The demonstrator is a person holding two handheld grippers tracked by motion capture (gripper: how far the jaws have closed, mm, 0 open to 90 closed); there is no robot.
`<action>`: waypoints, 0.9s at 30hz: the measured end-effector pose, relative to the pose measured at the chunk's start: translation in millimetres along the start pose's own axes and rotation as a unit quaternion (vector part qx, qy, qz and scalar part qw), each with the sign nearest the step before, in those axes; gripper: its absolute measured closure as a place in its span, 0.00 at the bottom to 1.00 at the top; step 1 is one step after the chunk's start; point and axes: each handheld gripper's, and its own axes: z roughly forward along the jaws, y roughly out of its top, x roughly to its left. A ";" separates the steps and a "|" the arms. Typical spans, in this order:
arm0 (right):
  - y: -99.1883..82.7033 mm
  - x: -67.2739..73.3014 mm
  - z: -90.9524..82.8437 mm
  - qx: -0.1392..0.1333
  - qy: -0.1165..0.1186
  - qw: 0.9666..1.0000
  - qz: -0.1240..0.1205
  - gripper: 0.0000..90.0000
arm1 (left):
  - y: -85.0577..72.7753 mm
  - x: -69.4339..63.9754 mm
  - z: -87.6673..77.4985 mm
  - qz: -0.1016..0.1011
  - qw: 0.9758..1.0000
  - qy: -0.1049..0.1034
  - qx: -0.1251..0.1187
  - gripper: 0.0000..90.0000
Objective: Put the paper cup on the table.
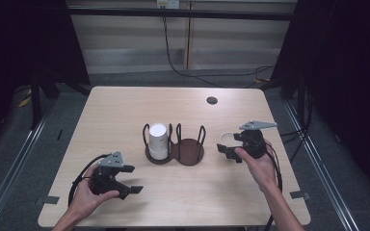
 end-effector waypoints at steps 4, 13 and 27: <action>-14.1 14.9 -4.6 -0.027 0.007 1.000 0.001 0.20 | -0.5 -3.2 0.9 -0.005 1.000 0.006 -0.001 0.20; -38.7 44.0 -12.3 -0.058 0.022 0.998 -0.001 0.20 | -0.9 -10.2 2.7 -0.006 1.000 0.008 -0.015 0.20; -74.1 68.8 6.3 -0.046 0.056 0.997 -0.007 0.18 | -3.1 -17.0 4.5 -0.007 0.999 0.017 -0.028 0.20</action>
